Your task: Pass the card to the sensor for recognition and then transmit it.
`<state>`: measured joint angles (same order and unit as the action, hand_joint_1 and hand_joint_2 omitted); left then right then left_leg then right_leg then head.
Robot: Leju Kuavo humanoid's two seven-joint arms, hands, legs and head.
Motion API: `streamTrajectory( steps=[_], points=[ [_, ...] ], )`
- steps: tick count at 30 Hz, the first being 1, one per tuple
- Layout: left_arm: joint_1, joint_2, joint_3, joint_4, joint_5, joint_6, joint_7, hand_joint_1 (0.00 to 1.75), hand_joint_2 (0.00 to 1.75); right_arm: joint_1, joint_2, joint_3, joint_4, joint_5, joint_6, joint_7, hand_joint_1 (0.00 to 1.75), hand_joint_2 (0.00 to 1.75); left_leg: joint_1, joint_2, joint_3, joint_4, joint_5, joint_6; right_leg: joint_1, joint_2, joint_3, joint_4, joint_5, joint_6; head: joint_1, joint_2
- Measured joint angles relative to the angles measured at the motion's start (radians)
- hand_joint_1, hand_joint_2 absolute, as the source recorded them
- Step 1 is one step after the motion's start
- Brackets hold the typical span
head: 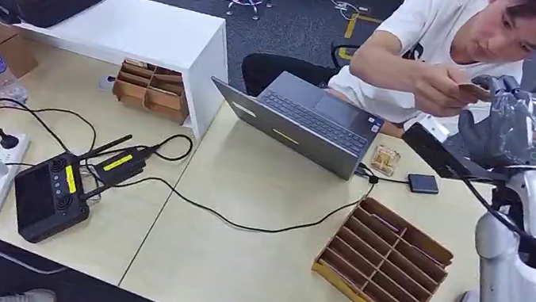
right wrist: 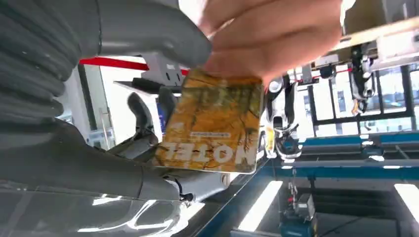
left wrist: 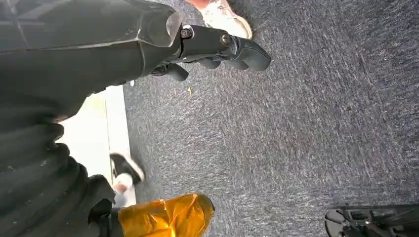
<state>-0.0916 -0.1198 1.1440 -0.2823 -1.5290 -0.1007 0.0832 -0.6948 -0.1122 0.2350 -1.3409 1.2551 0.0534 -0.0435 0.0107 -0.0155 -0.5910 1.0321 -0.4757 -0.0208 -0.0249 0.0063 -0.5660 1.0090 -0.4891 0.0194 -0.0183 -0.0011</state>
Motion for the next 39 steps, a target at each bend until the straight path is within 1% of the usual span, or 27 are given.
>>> streamTrajectory(
  steps=[14, 17, 20, 23, 26, 28, 31, 34, 36, 39],
  points=[
    [0.000, 0.002, 0.000, 0.000, 0.000, 0.000, 0.000, 0.00, 1.75, -0.002, 0.000, 0.014, 0.040, -0.005, -0.002, -0.006, 0.00, 1.75, 0.000, 0.000, 0.000, 0.000, 0.000, 0.000, 0.000, 0.000, 0.000, 0.000, 0.000, 0.000, 0.000, 0.000],
    [0.000, 0.002, 0.000, 0.000, 0.001, 0.000, 0.000, 0.00, 1.75, 0.000, 0.000, 0.014, 0.038, -0.025, -0.008, -0.011, 0.00, 1.75, 0.000, 0.000, 0.000, 0.000, 0.000, 0.000, 0.000, 0.000, 0.000, 0.000, 0.000, 0.000, 0.000, 0.000],
    [0.001, 0.002, 0.000, 0.000, 0.002, 0.000, 0.000, 0.00, 1.75, 0.024, -0.001, 0.013, 0.014, -0.045, -0.030, -0.024, 0.00, 1.75, 0.000, 0.000, 0.000, 0.000, 0.000, 0.000, 0.000, 0.000, -0.001, 0.000, 0.000, 0.000, 0.000, 0.000],
    [0.003, 0.001, 0.000, 0.000, 0.003, 0.002, 0.000, 0.00, 1.75, 0.080, -0.008, 0.011, -0.046, -0.071, -0.058, -0.045, 0.00, 1.75, 0.000, 0.000, 0.000, 0.000, 0.000, 0.000, 0.000, 0.000, -0.001, 0.000, 0.000, 0.000, 0.000, 0.000],
    [0.003, 0.001, 0.000, 0.000, 0.003, 0.002, 0.001, 0.00, 1.75, 0.116, -0.015, 0.007, -0.084, -0.081, -0.063, -0.056, 0.00, 1.75, 0.000, 0.000, 0.000, 0.000, 0.000, 0.000, 0.000, 0.000, -0.001, 0.000, 0.000, 0.000, 0.000, 0.000],
    [0.003, 0.001, 0.000, 0.000, 0.005, 0.003, 0.001, 0.00, 1.75, 0.155, -0.020, -0.003, -0.126, -0.107, -0.086, -0.077, 0.00, 1.75, 0.000, -0.001, 0.000, 0.000, 0.000, 0.000, 0.000, -0.001, -0.001, -0.001, -0.001, 0.000, 0.000, 0.000],
    [0.006, 0.000, 0.000, 0.000, 0.009, 0.005, 0.002, 0.00, 1.75, 0.246, -0.029, -0.023, -0.219, -0.135, -0.125, -0.108, 0.00, 1.75, 0.000, -0.001, -0.001, 0.000, -0.001, 0.001, 0.000, -0.001, -0.001, -0.001, -0.001, 0.000, 0.000, 0.000],
    [0.008, 0.000, 0.002, 0.000, 0.012, 0.006, 0.002, 0.00, 1.75, 0.352, -0.040, -0.049, -0.311, -0.137, -0.162, -0.127, 0.00, 1.75, 0.000, -0.001, -0.001, 0.000, -0.002, 0.000, 0.000, -0.001, -0.001, -0.001, -0.001, 0.000, 0.000, 0.000],
    [0.008, -0.001, 0.003, 0.000, 0.016, 0.008, 0.002, 0.00, 1.75, 0.406, -0.043, -0.070, -0.346, -0.131, -0.175, -0.134, 0.00, 1.75, 0.000, -0.001, -0.001, 0.000, -0.002, 0.000, 0.000, -0.001, -0.001, -0.001, -0.002, 0.000, 0.000, 0.000],
    [0.008, -0.001, 0.008, 0.000, 0.021, 0.009, 0.002, 0.00, 1.75, 0.460, -0.044, -0.102, -0.361, -0.124, -0.187, -0.143, 0.00, 1.75, 0.000, -0.001, -0.001, 0.000, -0.002, 0.000, 0.000, -0.001, -0.001, -0.001, -0.002, 0.000, 0.000, 0.000]
  ],
)
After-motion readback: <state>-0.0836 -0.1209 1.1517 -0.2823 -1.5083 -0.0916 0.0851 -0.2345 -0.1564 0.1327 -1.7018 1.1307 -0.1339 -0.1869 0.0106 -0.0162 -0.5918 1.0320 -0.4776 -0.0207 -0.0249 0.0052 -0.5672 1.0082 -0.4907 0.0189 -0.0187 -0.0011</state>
